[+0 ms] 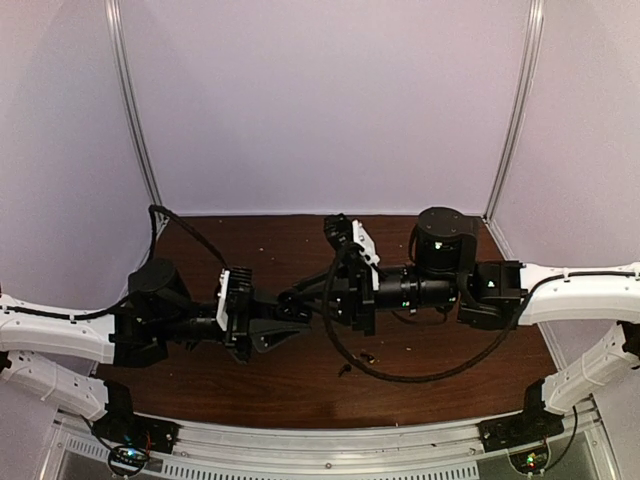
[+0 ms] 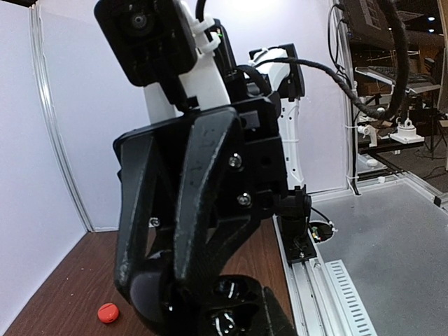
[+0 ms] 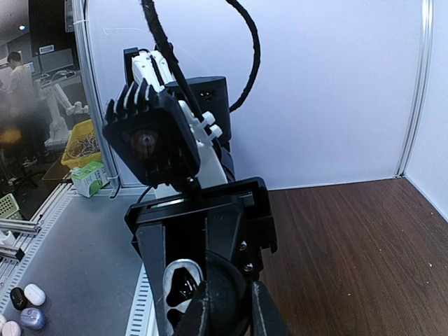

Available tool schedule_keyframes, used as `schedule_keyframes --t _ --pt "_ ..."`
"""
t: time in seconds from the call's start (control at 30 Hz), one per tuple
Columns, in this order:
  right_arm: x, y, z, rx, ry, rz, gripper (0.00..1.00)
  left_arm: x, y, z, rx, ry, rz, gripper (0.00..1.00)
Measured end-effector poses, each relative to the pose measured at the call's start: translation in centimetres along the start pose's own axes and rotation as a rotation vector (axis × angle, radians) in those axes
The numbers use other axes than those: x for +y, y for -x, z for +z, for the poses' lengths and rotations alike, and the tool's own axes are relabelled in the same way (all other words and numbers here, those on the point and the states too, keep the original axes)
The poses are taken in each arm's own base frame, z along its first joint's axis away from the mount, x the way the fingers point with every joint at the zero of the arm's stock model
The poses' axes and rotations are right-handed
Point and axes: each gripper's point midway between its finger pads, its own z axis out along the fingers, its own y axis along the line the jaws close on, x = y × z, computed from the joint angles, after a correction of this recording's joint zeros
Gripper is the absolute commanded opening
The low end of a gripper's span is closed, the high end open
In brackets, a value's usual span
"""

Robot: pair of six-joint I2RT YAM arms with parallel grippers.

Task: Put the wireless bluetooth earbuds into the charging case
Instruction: Pass from the right arm to the left, then pick up the left earbud from the center of the board.

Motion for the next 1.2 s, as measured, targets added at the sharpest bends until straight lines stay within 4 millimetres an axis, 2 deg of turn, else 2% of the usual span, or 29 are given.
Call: schedule_keyframes --t 0.07,0.13,0.27,0.47,0.63,0.73,0.8,0.93,1.2 --pt "0.0 0.0 0.0 0.0 0.0 -0.001 0.08 0.0 0.0 0.0 -0.001 -0.002 0.001 0.16" --pt "0.0 0.0 0.0 0.0 0.001 0.0 0.25 -0.1 0.0 0.0 -0.001 -0.003 0.002 0.15" --pt "0.2 0.0 0.0 -0.002 0.012 -0.003 0.43 -0.2 -0.2 -0.3 -0.008 -0.002 0.028 0.14" --pt "0.6 0.8 -0.6 -0.015 0.022 -0.015 0.57 -1.0 -0.5 -1.2 -0.022 -0.018 0.103 0.14" --pt "1.5 3.1 -3.0 -0.061 0.018 -0.047 0.6 -1.4 0.1 -1.5 -0.039 -0.033 0.185 0.14" --pt "1.8 3.5 -4.5 -0.071 -0.002 -0.054 0.6 -1.5 0.4 -1.6 -0.046 -0.037 0.222 0.14" --pt "1.7 2.7 -5.3 -0.054 -0.026 -0.047 0.6 -1.5 0.5 -1.7 -0.049 -0.036 0.241 0.14" --pt "1.4 -0.3 -6.1 0.015 -0.057 -0.02 0.59 -1.6 0.3 -1.8 -0.044 -0.037 0.261 0.14" --pt "1.1 -2.3 -4.5 0.085 -0.036 -0.006 0.55 -1.9 -1.3 -1.4 -0.003 -0.062 0.244 0.14"
